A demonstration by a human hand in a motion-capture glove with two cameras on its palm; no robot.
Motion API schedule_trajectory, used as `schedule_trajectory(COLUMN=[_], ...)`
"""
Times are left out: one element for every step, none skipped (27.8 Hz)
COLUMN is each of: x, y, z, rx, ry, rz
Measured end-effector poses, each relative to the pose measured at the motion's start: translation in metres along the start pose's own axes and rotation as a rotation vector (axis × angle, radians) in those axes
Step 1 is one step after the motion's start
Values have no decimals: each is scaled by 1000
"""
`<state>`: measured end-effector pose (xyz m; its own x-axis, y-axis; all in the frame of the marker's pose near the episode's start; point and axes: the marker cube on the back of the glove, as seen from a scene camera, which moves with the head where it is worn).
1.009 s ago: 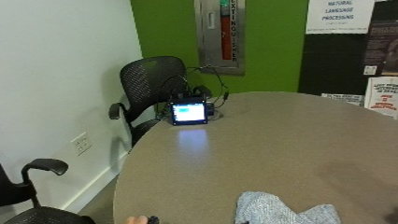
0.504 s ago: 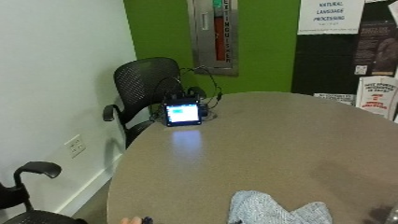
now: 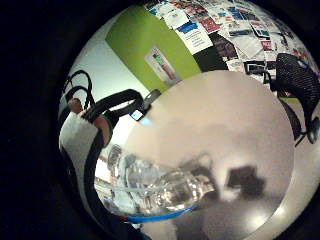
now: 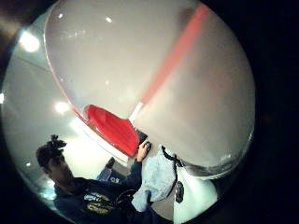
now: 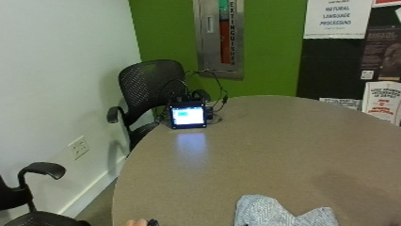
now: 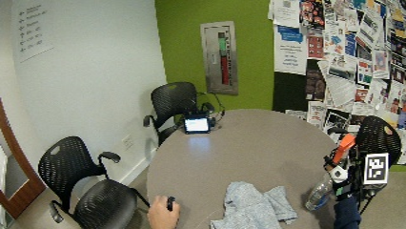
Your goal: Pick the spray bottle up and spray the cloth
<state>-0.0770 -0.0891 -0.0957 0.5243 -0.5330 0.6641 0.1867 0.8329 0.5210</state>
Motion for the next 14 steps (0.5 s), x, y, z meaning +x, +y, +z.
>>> schedule_trajectory(x=[-1,-2,-2,-2,-2,-2,-3,-3,-3,-4,-4,-4,-5,-6], y=[1,2,3,4,4,5,4,4,3,2,1,0,-1,-1], z=[-1,-1,-1,-1,-1,0,0,1,2,2,3,4,6,8], rx=[7,13,19,23,26,26,26,25,24,22,20,17,12,7], ry=[1,3,7,12,16,19,21,22,24,27,31,35,40,42], rz=[-4,-7,-5,0,4,3,-2,-7,-11,-13,-16,-21,-25,-23])
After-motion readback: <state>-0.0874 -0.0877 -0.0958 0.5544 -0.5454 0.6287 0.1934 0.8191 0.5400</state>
